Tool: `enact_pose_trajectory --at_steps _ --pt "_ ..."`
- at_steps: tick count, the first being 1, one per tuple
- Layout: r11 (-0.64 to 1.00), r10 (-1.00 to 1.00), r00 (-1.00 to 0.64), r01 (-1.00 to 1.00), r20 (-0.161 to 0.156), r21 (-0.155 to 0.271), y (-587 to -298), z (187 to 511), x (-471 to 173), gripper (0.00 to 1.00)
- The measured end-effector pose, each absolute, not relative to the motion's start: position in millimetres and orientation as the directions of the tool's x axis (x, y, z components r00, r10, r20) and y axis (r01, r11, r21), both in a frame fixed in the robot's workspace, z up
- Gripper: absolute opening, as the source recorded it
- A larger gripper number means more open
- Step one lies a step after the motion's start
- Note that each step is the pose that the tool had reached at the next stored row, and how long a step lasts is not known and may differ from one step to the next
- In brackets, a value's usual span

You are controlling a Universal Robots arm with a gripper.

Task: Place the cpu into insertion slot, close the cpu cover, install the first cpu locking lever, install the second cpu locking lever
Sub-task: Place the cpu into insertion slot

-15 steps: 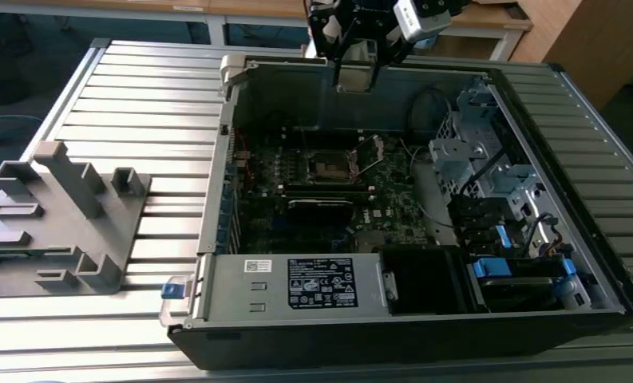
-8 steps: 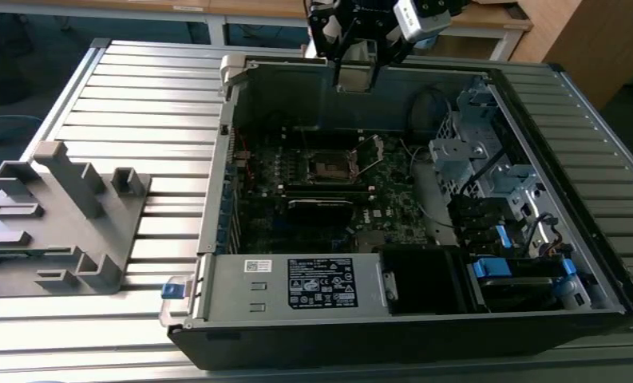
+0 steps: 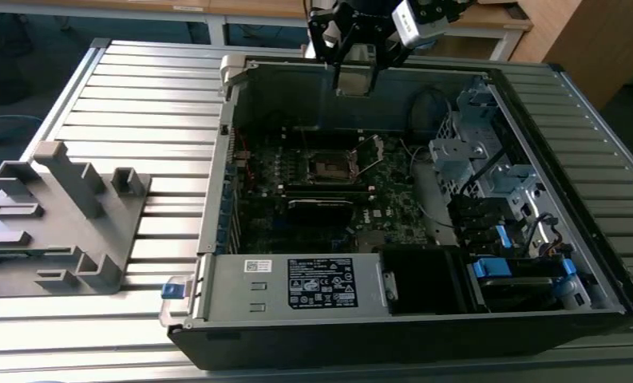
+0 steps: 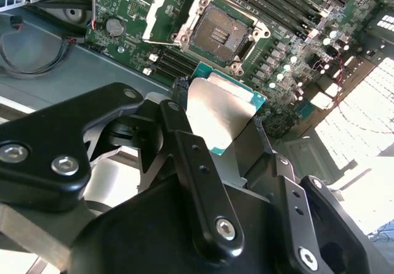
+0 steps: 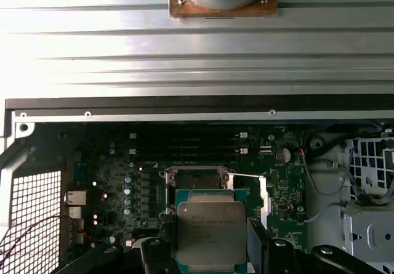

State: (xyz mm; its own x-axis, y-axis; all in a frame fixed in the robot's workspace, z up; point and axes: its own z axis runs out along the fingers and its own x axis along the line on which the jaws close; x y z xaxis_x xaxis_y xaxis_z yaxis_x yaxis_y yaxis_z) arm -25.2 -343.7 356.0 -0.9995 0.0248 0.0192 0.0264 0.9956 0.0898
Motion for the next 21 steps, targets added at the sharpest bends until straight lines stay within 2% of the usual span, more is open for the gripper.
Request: enact_pose_trajectory --at_steps 21 --pt "0.996 0.025 -1.000 0.026 0.019 0.090 -343.8 346.5 -25.2 0.54"
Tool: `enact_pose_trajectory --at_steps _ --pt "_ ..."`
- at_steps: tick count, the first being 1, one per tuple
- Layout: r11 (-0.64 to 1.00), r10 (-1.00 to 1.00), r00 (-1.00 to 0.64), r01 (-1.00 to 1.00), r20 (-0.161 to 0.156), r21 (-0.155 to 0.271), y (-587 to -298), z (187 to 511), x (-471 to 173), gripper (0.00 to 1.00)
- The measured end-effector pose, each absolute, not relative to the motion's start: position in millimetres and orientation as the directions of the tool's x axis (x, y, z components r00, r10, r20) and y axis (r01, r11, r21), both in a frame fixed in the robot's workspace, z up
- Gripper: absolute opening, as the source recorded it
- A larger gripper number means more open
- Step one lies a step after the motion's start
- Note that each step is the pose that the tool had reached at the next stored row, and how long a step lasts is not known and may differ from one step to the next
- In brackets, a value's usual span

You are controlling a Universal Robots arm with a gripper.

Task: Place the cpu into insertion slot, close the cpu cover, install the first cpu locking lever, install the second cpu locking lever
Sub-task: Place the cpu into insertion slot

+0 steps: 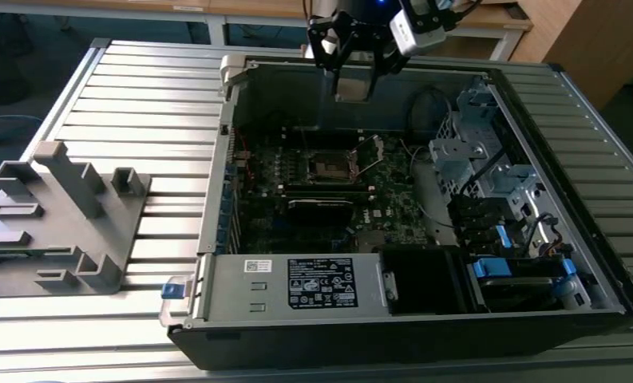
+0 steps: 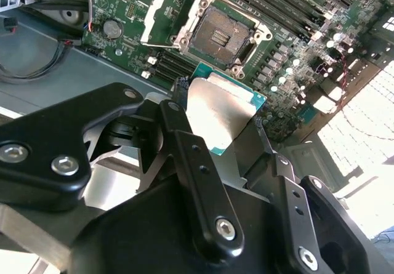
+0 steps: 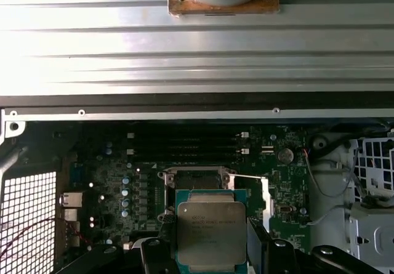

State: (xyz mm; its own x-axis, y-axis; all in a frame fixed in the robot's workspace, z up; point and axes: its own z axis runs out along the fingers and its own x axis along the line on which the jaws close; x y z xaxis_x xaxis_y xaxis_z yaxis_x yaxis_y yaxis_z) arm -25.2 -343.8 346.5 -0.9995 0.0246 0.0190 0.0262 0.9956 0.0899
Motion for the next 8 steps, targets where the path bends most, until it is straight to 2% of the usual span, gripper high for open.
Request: enact_pose_trajectory --at_steps 8 --pt "0.996 0.025 -1.000 0.026 0.019 0.089 -343.7 339.8 -25.2 0.54"
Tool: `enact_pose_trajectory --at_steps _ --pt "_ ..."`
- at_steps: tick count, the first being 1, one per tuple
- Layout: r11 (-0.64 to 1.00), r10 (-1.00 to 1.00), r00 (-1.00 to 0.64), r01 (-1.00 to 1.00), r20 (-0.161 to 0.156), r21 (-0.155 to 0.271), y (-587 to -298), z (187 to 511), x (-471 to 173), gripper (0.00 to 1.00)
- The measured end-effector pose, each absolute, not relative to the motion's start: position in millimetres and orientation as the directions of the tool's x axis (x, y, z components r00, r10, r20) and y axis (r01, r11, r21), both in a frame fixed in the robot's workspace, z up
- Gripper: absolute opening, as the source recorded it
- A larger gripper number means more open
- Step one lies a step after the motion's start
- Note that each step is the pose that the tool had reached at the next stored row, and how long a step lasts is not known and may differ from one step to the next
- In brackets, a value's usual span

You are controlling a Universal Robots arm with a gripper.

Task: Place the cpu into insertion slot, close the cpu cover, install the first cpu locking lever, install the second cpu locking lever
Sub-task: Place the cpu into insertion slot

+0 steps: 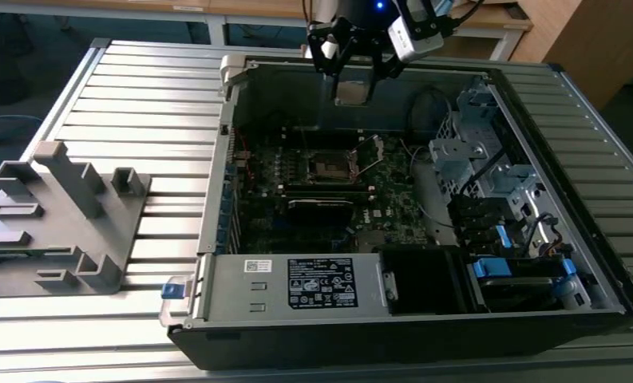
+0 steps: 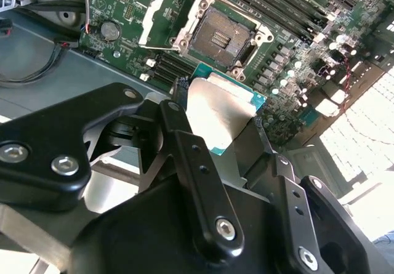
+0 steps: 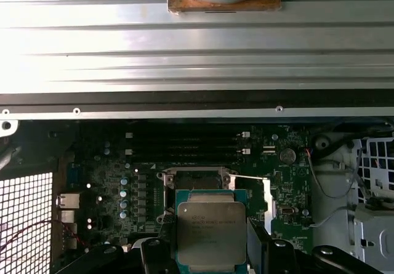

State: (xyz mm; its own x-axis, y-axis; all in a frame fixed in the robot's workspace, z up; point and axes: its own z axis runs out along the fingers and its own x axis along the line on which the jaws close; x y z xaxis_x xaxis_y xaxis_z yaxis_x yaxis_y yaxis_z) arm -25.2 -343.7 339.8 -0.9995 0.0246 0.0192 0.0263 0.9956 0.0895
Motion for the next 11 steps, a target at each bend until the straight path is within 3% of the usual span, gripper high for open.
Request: enact_pose_trajectory --at_steps 11 --pt "0.996 0.025 -1.000 0.026 0.019 0.090 -343.7 337.2 -25.2 0.54"
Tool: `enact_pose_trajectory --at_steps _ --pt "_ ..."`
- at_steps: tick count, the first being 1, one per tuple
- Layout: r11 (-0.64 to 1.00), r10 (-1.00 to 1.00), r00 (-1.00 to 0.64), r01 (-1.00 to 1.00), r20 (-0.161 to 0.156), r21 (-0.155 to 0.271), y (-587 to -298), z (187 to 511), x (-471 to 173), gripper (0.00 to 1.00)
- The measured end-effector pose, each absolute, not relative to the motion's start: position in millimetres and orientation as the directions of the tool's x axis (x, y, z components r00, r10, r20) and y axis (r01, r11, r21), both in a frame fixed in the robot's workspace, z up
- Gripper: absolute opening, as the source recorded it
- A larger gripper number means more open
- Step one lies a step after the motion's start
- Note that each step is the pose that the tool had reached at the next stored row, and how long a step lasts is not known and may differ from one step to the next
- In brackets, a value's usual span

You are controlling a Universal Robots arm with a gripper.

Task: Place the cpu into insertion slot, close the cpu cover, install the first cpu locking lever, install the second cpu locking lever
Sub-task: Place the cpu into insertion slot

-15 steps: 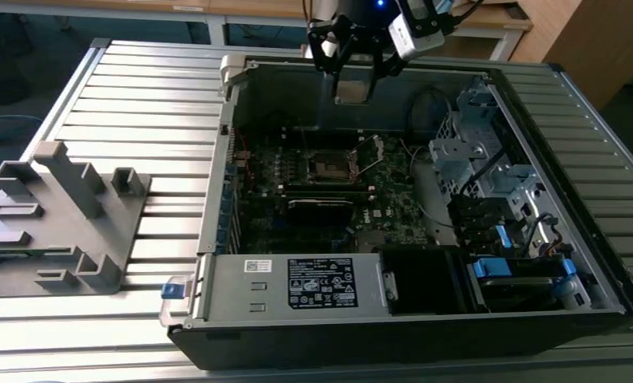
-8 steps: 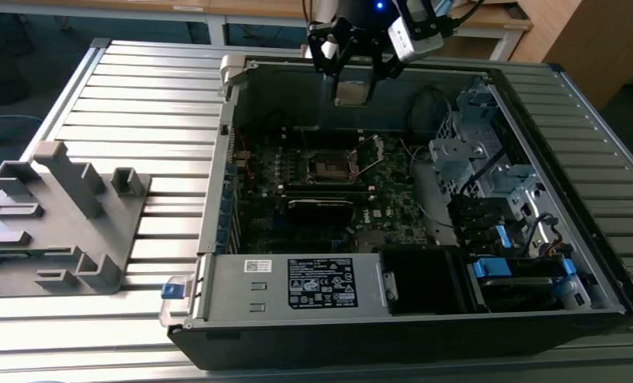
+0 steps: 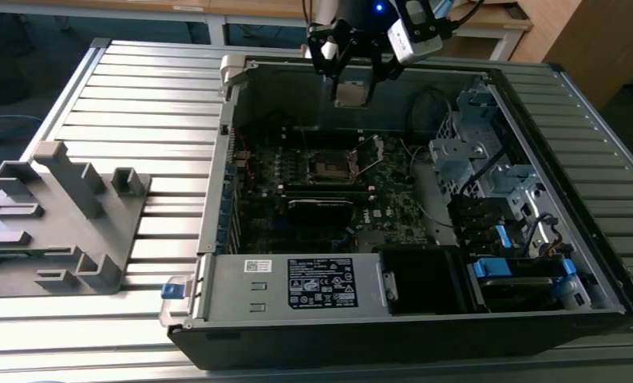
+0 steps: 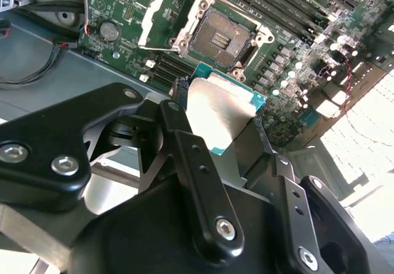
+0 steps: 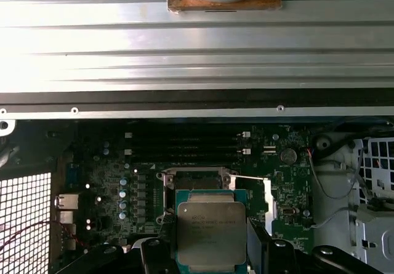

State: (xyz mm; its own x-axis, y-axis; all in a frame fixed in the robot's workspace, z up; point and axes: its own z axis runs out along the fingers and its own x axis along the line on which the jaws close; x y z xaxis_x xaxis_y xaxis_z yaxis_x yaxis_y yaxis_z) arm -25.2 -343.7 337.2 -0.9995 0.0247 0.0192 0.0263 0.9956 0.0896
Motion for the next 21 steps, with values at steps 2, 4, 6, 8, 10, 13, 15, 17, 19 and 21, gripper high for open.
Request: enact_pose_trajectory --at_steps 2,4,6,8,10,13,15,17,19,21 --pt "0.996 0.025 -1.000 0.026 0.019 0.090 -343.8 337.2 -25.2 0.54" --pt "0.996 0.025 -1.000 0.026 0.019 0.090 -343.8 337.0 -25.2 0.54" --pt "0.996 0.025 -1.000 0.026 0.019 0.090 -343.7 336.5 -25.2 0.54" --pt "0.996 0.025 -1.000 0.026 0.019 0.090 -343.8 334.9 -25.2 0.54" --pt "0.996 0.025 -1.000 0.026 0.019 0.090 -343.8 333.0 -25.2 0.54" --pt "0.996 0.025 -1.000 0.026 0.019 0.090 -343.8 332.5 -25.2 0.54" --pt "0.996 0.025 -1.000 0.026 0.019 0.090 -343.8 332.5 -25.2 0.54" --pt "0.996 0.025 -1.000 0.026 0.019 0.090 -343.8 332.4 -25.2 0.54" --pt "0.996 0.025 -1.000 0.026 0.019 0.090 -343.7 331.5 -25.2 0.54" --pt "0.996 0.025 -1.000 0.026 0.019 0.090 -343.8 330.2 -25.2 0.54"
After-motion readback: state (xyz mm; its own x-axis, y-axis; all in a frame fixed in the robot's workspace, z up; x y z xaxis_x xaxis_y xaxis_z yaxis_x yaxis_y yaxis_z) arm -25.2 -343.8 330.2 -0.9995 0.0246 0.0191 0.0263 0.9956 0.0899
